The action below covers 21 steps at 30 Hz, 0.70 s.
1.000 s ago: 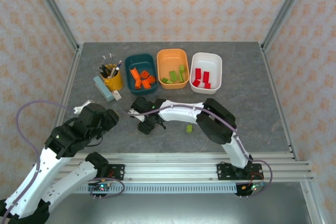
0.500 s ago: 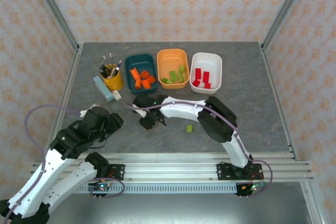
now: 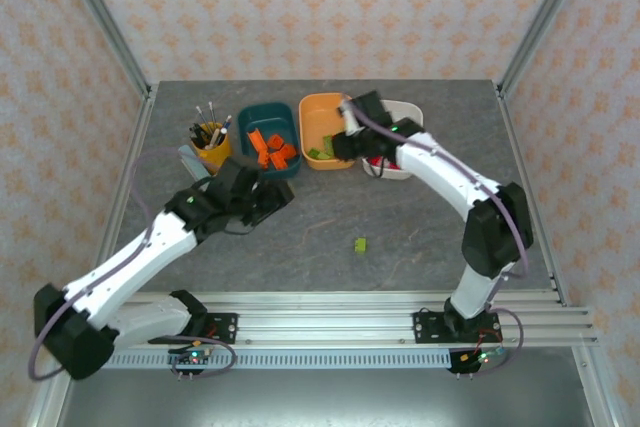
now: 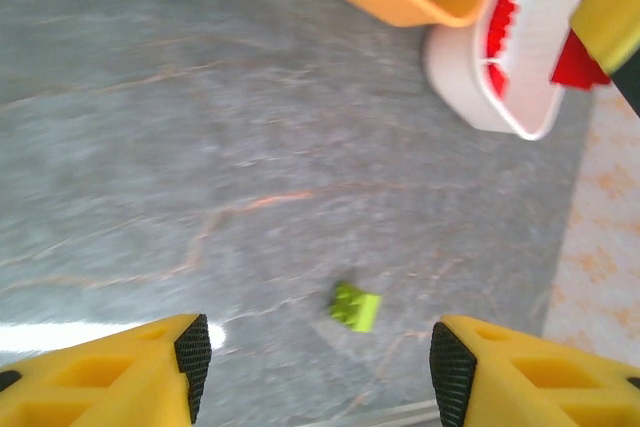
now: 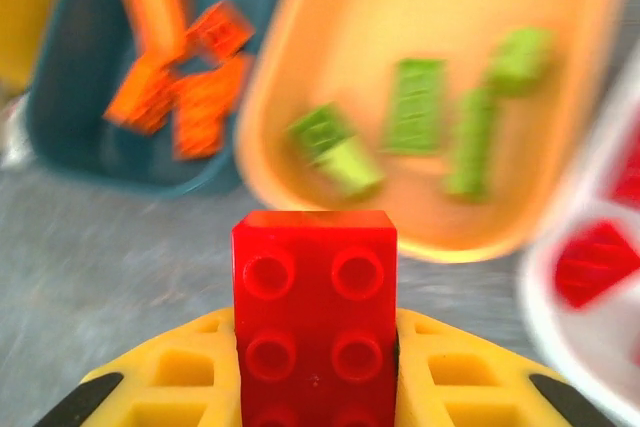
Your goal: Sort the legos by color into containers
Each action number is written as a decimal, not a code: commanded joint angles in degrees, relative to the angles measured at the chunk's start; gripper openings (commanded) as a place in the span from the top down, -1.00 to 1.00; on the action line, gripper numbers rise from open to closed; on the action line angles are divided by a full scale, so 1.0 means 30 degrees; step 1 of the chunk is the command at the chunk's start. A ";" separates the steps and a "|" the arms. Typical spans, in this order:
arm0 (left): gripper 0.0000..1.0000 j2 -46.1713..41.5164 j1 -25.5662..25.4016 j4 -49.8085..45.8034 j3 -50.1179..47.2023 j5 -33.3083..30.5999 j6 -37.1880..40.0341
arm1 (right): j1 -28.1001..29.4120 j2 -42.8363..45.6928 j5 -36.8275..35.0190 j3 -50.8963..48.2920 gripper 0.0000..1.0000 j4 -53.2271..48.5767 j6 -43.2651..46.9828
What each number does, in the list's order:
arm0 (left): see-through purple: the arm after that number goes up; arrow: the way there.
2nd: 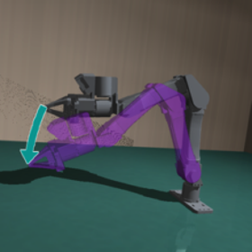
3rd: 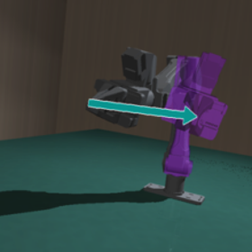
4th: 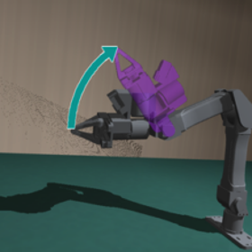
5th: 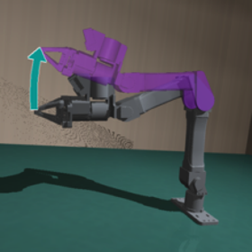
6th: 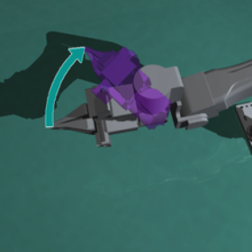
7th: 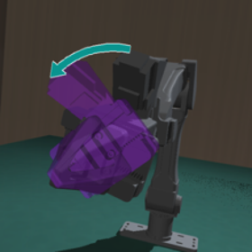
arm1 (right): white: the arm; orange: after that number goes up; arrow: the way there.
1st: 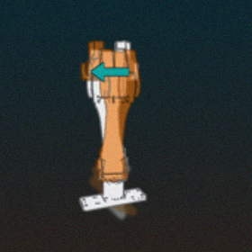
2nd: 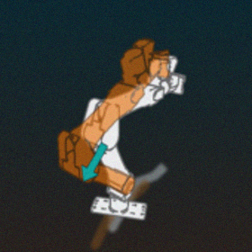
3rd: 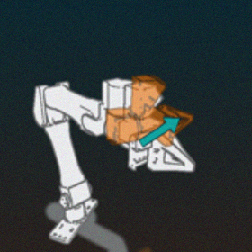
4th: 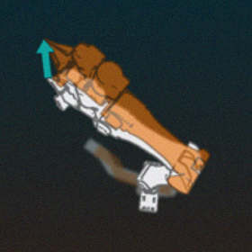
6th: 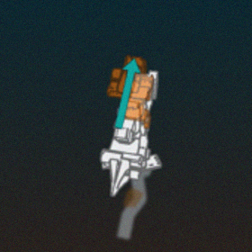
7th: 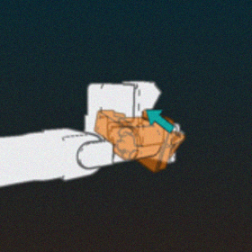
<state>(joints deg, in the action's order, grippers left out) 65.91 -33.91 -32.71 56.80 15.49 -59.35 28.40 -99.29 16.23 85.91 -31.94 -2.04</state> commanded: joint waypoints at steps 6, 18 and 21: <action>-0.26 0.6330 -0.0722 0.3520 0.5665 0.1842 0.1795 | -0.4781 -0.3387 -0.1371 0.3850 0.58 -0.1795 -0.2655; -0.24 1.3109 -0.0871 0.2480 1.3523 0.1948 0.3719 | -0.6303 -0.9190 -0.2002 0.9284 0.56 -0.1649 -0.3672; -0.24 1.4247 -0.0864 0.1777 1.5310 0.1842 0.4047 | -0.6275 -0.9953 -0.2107 0.9861 0.53 -0.1433 -0.3943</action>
<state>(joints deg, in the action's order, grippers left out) 107.31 -36.14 -24.75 98.39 20.99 -50.17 9.69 -127.81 11.49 112.57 -36.49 -12.01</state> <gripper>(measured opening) 0.621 0.298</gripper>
